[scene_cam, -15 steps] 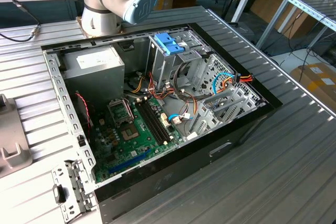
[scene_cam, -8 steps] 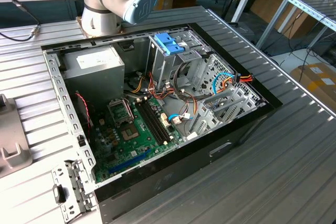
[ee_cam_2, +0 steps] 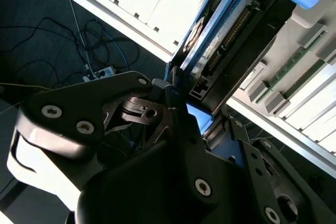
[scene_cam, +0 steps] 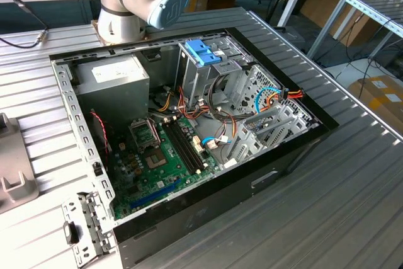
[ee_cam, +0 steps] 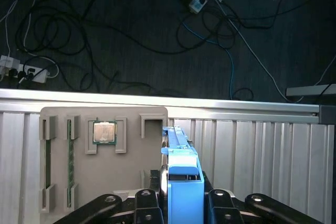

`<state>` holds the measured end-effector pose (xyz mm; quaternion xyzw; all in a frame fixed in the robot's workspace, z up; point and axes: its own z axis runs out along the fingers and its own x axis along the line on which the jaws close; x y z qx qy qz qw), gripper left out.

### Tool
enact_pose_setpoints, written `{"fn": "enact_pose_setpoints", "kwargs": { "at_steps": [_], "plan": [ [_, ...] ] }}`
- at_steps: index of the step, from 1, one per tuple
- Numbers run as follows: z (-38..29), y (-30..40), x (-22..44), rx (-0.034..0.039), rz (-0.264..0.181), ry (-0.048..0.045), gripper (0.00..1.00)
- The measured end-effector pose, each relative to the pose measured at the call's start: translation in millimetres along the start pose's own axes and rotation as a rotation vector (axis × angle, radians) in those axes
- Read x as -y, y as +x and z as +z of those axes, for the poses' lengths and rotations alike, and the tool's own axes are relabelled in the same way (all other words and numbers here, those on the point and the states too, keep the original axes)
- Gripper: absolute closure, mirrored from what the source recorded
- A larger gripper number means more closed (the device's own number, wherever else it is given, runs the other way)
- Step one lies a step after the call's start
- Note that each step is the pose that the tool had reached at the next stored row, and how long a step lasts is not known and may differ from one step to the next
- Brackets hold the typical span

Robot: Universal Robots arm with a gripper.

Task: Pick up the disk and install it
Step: 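Pick up the disk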

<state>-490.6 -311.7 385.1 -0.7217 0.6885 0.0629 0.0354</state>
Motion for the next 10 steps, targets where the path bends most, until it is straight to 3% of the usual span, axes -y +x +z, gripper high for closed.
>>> {"fn": "enact_pose_setpoints", "kwargs": {
  "at_steps": [10],
  "plan": [
    [-6.5,-0.9,-0.2,0.0093,0.000,0.0004,0.63]
  ]
}}
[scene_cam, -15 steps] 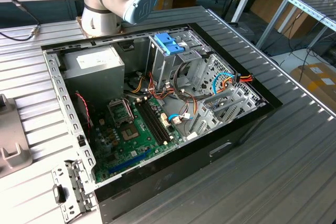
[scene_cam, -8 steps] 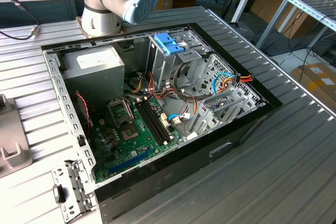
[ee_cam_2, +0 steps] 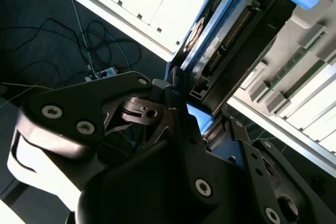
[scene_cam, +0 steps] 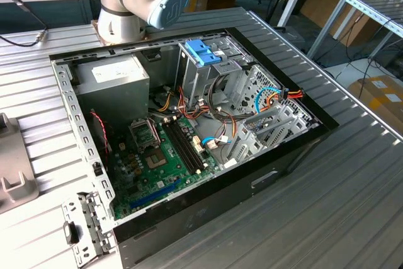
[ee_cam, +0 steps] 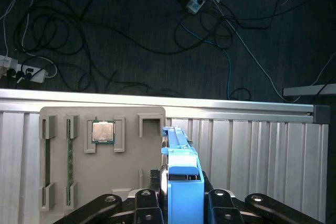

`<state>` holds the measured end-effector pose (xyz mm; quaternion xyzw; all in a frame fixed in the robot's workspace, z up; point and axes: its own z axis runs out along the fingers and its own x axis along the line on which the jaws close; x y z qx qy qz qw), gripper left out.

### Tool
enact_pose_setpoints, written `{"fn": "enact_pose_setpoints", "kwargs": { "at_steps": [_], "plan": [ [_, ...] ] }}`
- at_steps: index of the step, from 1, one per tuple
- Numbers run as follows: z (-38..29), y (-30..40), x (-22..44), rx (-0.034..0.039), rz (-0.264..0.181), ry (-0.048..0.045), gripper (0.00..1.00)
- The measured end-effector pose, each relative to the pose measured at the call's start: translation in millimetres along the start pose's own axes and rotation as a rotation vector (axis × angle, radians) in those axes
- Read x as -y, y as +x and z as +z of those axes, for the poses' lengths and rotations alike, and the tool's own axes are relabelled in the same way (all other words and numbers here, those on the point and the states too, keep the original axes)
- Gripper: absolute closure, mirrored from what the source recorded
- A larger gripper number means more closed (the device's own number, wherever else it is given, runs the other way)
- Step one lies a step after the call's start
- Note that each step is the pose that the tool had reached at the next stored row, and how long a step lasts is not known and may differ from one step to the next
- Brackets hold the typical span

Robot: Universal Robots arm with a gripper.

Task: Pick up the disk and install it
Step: 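Pick up the disk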

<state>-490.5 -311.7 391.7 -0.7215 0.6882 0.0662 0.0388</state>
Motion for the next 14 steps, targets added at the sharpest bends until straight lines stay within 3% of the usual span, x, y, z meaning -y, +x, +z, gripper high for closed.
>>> {"fn": "enact_pose_setpoints", "kwargs": {
  "at_steps": [14],
  "plan": [
    [-8.3,-1.3,0.1,0.0135,-0.001,0.0006,0.63]
  ]
}}
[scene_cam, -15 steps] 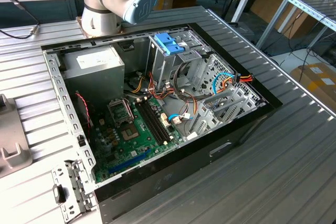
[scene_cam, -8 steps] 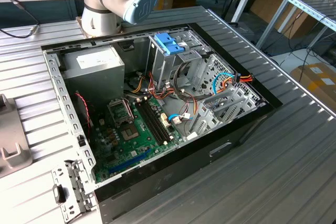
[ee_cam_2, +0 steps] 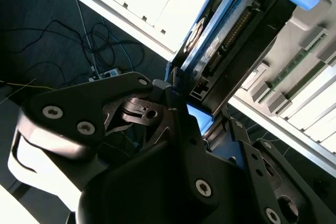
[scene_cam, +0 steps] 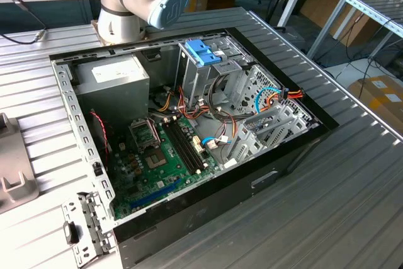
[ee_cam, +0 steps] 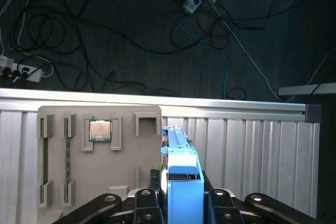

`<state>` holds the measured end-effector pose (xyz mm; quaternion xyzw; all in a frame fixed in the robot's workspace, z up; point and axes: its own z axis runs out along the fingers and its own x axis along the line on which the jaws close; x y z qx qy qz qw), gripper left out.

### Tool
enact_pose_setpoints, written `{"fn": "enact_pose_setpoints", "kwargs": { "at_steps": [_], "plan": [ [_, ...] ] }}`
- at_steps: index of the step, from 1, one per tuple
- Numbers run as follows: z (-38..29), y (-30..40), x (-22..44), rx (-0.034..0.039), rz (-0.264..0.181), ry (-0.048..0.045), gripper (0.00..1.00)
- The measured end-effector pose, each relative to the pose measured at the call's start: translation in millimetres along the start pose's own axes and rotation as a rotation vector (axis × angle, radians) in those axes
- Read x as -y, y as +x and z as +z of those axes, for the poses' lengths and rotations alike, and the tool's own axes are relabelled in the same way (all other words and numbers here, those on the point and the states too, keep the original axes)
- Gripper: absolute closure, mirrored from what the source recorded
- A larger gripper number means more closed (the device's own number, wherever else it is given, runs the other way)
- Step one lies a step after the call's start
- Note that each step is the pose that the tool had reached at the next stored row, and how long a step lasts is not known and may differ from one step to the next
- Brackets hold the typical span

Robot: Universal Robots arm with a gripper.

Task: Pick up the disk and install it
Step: 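Pick up the disk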

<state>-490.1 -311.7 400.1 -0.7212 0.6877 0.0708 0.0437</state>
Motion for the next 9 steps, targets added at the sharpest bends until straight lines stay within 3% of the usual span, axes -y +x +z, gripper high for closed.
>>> {"fn": "enact_pose_setpoints", "kwargs": {
  "at_steps": [9],
  "plan": [
    [-3.7,-0.6,0.1,0.0074,0.000,0.0004,0.63]
  ]
}}
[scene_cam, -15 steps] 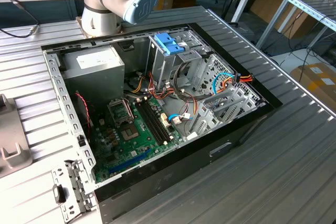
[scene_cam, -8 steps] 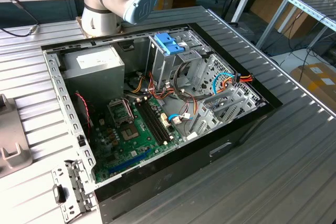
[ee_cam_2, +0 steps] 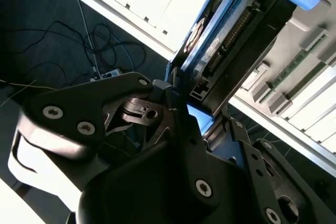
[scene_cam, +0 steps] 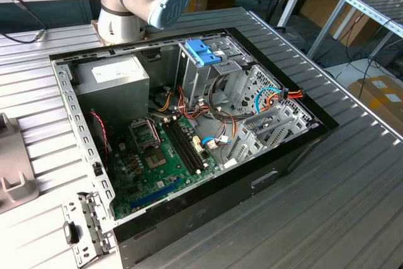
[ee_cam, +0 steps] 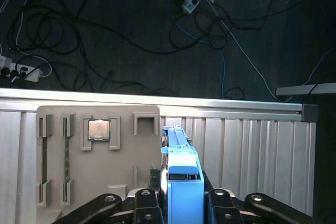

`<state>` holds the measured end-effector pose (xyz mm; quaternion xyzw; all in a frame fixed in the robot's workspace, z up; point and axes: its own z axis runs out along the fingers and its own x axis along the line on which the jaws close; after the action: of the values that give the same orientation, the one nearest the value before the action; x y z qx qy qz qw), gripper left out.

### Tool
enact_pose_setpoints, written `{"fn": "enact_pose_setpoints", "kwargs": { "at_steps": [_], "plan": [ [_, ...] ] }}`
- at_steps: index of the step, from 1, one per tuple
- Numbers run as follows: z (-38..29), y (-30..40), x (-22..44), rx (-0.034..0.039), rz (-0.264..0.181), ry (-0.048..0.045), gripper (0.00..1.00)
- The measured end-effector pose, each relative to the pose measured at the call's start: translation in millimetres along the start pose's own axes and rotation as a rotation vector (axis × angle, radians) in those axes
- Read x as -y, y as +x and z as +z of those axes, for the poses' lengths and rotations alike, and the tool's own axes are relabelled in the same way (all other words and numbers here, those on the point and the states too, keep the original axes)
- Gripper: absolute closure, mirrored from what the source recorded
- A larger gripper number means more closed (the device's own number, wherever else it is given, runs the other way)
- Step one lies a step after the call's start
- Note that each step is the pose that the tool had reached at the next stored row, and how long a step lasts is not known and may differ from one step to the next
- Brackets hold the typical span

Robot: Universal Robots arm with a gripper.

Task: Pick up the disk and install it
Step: 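Pick up the disk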

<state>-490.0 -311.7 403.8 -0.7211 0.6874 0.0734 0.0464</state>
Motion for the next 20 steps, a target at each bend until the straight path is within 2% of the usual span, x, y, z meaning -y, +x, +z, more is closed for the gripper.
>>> {"fn": "enact_pose_setpoints", "kwargs": {
  "at_steps": [4,13,20],
  "plan": [
    [-1.9,-0.3,0.0,0.0064,0.000,0.0001,0.63],
    [-5.3,-0.9,0.4,0.0146,-0.001,0.0006,0.63],
    [-8.0,-1.3,0.4,0.0237,-0.001,0.0010,0.63]
  ]
}}
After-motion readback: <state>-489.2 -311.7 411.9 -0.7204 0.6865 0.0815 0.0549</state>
